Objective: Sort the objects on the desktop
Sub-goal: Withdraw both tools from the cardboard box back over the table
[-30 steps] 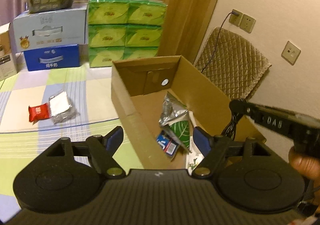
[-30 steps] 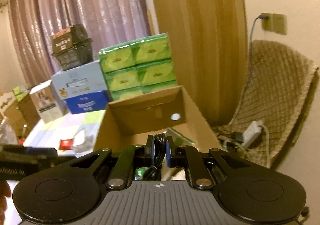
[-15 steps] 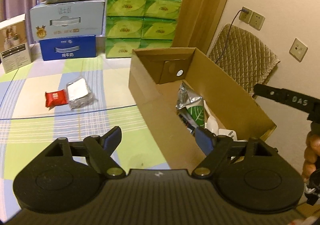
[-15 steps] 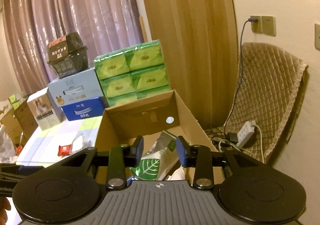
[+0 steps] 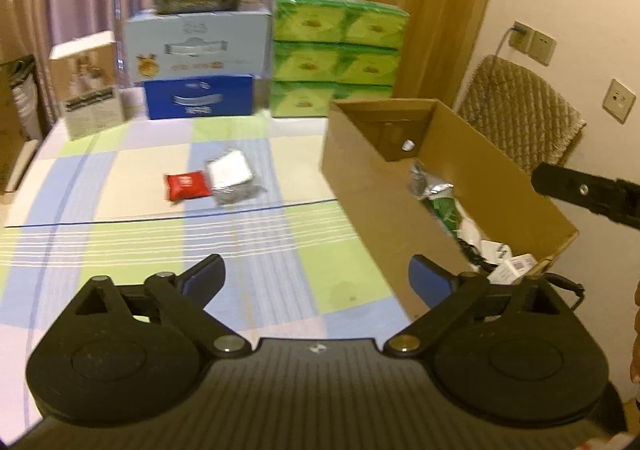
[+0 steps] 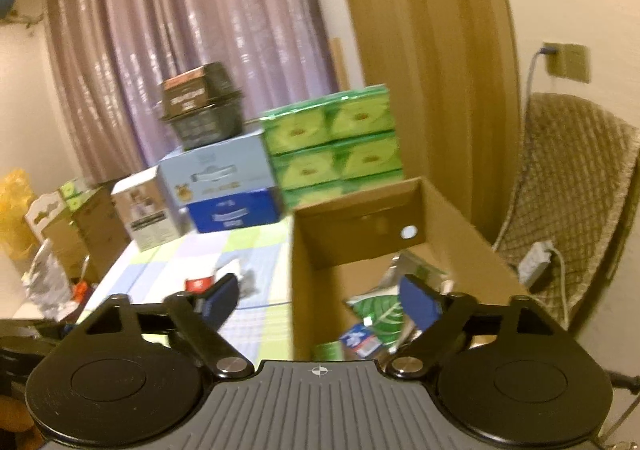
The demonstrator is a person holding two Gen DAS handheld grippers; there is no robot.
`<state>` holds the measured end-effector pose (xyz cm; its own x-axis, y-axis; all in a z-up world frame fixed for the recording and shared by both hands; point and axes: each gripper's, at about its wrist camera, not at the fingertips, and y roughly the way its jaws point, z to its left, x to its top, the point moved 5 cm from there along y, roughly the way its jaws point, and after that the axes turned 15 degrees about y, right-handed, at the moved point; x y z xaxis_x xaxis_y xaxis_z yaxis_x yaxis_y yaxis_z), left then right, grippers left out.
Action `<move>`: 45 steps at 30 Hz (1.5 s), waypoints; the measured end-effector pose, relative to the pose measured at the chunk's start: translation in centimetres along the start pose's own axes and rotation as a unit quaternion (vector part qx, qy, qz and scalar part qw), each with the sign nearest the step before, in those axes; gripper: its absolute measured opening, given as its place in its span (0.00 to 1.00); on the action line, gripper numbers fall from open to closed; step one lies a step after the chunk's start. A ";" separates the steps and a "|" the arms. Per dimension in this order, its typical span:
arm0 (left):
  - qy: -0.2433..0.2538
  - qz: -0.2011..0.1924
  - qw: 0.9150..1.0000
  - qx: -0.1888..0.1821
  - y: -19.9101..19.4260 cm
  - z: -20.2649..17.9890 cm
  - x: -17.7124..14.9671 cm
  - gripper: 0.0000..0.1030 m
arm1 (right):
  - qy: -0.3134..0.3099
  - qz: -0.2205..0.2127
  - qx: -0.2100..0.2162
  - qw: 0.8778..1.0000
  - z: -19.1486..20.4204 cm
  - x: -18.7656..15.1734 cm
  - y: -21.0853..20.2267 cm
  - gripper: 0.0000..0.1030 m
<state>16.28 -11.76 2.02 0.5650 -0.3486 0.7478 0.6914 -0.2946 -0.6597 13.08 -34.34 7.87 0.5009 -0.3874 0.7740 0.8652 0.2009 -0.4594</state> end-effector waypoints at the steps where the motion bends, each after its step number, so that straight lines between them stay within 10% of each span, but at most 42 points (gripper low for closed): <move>1: 0.000 -0.001 1.000 0.006 -0.4 0.5 -0.2 0.98 | -0.005 0.003 0.003 1.000 0.6 -0.4 0.1 0.90; 26: -0.029 0.029 0.995 0.088 -5.8 10.7 -5.6 0.99 | -0.078 0.051 0.060 0.994 11.2 -5.7 1.7 0.98; 45: -0.045 0.043 0.993 0.103 -1.7 15.3 -4.8 0.99 | -0.102 0.083 0.056 0.990 13.3 -7.5 9.0 0.98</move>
<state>19.24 4.06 0.71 0.6576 -0.2818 0.6986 0.7109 -0.0748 -0.6993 17.39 -17.63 3.70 0.6199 -0.1530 0.7696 0.7624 0.3492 -0.5448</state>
